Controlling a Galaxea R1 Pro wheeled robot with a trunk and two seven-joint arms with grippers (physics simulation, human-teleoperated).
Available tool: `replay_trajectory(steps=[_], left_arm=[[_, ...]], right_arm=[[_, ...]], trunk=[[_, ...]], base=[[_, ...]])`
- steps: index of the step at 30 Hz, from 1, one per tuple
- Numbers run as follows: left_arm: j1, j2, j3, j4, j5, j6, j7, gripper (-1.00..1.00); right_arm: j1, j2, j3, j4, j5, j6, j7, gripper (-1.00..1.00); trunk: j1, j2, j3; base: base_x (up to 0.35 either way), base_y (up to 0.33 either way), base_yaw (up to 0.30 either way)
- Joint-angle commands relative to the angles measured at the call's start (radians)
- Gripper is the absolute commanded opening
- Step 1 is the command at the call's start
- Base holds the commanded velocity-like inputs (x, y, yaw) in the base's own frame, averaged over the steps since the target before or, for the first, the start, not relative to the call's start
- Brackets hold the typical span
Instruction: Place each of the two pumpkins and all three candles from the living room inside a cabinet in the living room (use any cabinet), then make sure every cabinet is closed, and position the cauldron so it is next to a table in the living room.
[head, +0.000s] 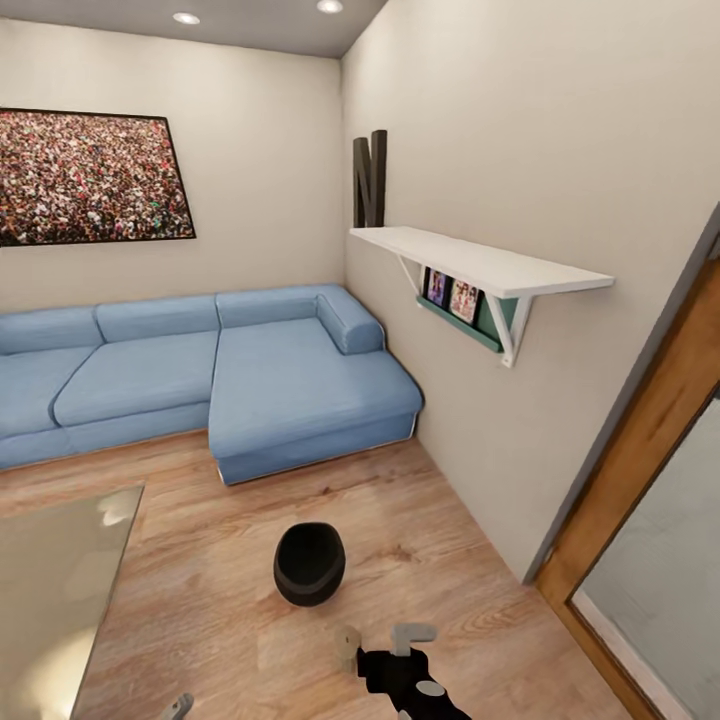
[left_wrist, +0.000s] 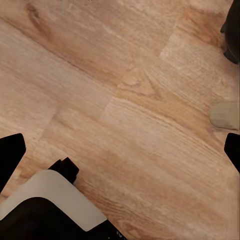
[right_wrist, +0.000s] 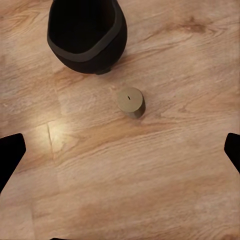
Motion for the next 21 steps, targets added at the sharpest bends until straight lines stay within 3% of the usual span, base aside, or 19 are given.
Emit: replay_trajectory(steps=[1, 9, 12, 15, 16, 19, 21], left_arm=[[0.000, 0.002, -0.008, -0.002, 0.006, 0.001, 0.009, 1.00], [-0.002, 0.006, -0.009, -0.035, 0.007, 0.015, 0.008, 1.00], [-0.005, 0.014, -0.008, -0.125, 0.009, 0.096, 0.010, 1.00], [-0.006, 0.045, 0.009, -0.372, 0.014, 0.426, 0.022, 1.00], [-0.006, 0.058, 0.037, -0.488, 0.015, 0.546, 0.025, 1.00], [-0.005, 0.067, 0.121, -0.645, 0.020, 0.671, 0.025, 1.00], [-0.005, 0.069, 0.155, -0.730, 0.026, 0.733, 0.024, 1.00]], right_arm=[[-0.001, -0.001, 0.007, -0.002, -0.006, 0.002, -0.009, 1.00], [-0.001, -0.001, 0.007, -0.001, -0.006, 0.002, -0.009, 1.00], [-0.001, -0.001, 0.007, 0.001, -0.007, 0.002, -0.008, 1.00], [-0.001, -0.001, 0.007, 0.002, -0.007, 0.002, -0.007, 1.00], [-0.001, -0.001, 0.007, 0.002, -0.007, 0.001, -0.007, 1.00], [-0.001, -0.001, 0.007, 0.001, -0.006, 0.001, -0.006, 1.00], [-0.001, -0.001, 0.007, 0.001, -0.006, 0.000, -0.006, 1.00]], trunk=[[0.000, -0.001, -0.001], [0.000, -0.001, -0.001], [0.000, -0.001, -0.001], [0.000, -0.001, -0.001], [0.000, -0.001, -0.001], [0.000, -0.001, -0.001], [0.000, -0.001, -0.001]], base=[[0.049, -0.012, 0.032], [0.135, -0.085, 0.158], [0.119, -0.093, 0.118], [0.030, -0.023, 0.028], [0.010, -0.007, 0.009], [0.004, -0.003, 0.004], [0.001, -0.001, 0.001]])
